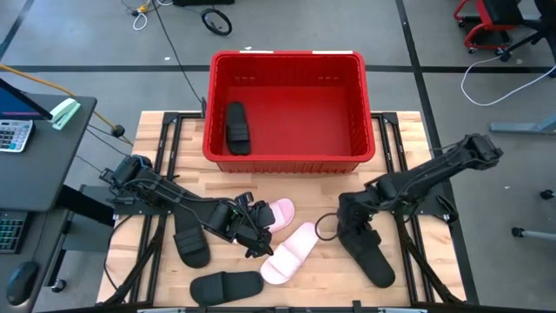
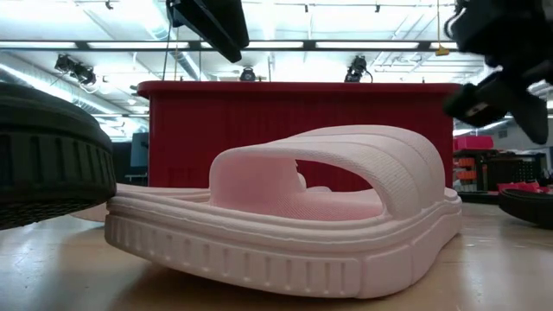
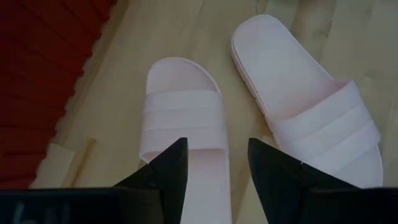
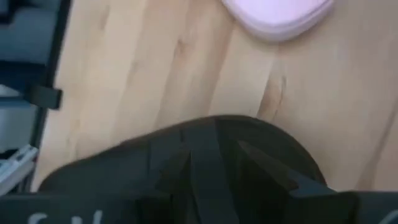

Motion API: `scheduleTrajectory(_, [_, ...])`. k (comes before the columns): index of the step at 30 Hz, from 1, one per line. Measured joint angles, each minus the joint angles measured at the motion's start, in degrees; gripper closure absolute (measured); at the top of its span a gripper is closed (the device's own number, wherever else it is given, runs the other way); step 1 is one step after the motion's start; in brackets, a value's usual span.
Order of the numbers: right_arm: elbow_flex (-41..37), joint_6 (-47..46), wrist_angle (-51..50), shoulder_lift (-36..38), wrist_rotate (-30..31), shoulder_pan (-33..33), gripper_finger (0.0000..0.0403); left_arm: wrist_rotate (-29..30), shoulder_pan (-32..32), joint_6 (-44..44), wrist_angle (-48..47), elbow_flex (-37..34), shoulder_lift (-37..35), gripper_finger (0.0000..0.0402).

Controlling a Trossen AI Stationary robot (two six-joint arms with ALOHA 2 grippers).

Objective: Pick and place slides into bin
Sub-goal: Put the bottom right black slide into the red bin

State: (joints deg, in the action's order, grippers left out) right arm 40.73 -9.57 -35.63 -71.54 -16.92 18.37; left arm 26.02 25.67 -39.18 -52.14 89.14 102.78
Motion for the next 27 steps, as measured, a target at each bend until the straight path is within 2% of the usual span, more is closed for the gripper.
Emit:
scheduleTrajectory(8, [0.1, 5.0, 0.8, -8.5, -0.7, 0.0, 0.0270, 0.0, 0.0, 0.0, 0.0, 0.0, 0.1, 0.0230])
scheduleTrajectory(16, [0.0, 6.8, 1.1, -6.8, -1.4, 0.0, 0.0270, 0.0, 0.0, 0.0, 0.0, 0.0, 0.1, 0.0230])
scheduleTrajectory(23, [-0.1, 6.4, 1.4, -5.6, -6.3, -0.1, 0.0270, -0.1, 0.0, -0.1, 0.0, 0.0, 0.1, 0.0230])
scheduleTrajectory(27, [-0.1, 4.1, 1.3, -7.8, -12.0, -0.3, 0.0270, -0.1, 0.0, -0.2, 0.0, 0.0, 0.1, 0.0230])
